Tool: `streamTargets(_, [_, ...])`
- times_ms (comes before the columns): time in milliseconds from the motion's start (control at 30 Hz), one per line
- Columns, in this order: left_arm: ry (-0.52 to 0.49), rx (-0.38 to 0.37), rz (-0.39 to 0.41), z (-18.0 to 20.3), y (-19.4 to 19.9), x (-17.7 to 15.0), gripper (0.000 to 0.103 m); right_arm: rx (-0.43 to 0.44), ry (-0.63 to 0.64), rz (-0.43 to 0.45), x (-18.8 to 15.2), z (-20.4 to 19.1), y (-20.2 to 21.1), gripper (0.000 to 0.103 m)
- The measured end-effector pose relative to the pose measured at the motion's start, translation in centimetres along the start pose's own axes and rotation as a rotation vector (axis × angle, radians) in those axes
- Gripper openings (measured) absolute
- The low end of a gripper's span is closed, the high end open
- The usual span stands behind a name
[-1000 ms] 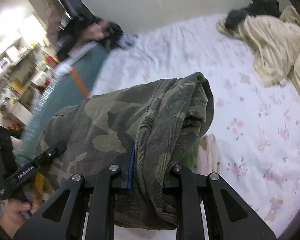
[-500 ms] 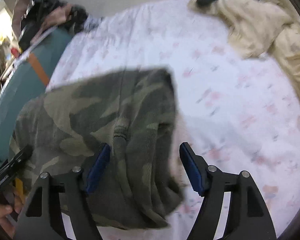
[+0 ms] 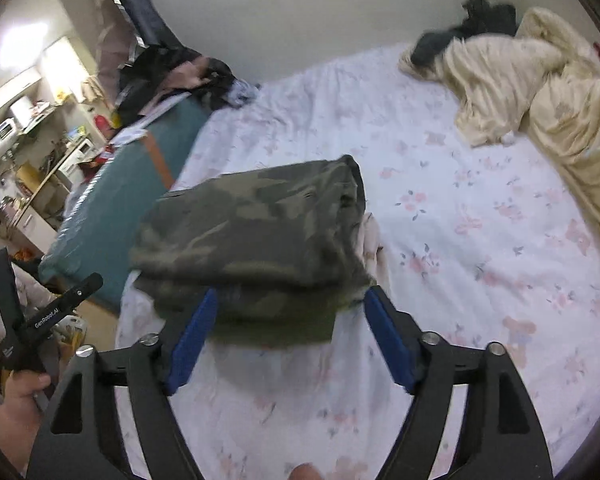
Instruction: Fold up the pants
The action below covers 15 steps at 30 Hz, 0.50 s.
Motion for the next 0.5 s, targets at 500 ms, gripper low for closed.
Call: streamTargets(500, [-0.1, -0.058, 0.191, 7.7, 21.0, -8.3, 0.102, 0.019, 0.053, 0.181, -14.1, -3.3, 17.3, 0.098])
Point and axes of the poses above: each gripper's, at about its wrist camera, not at the fingertips, and y roughly against the way its jaws point, z to its right, x to its top, the point moved 1 cm from there along -y, roughly the way its jaws point, and after that the axes turned 14 degrees about -y, right-handed, at the moved point
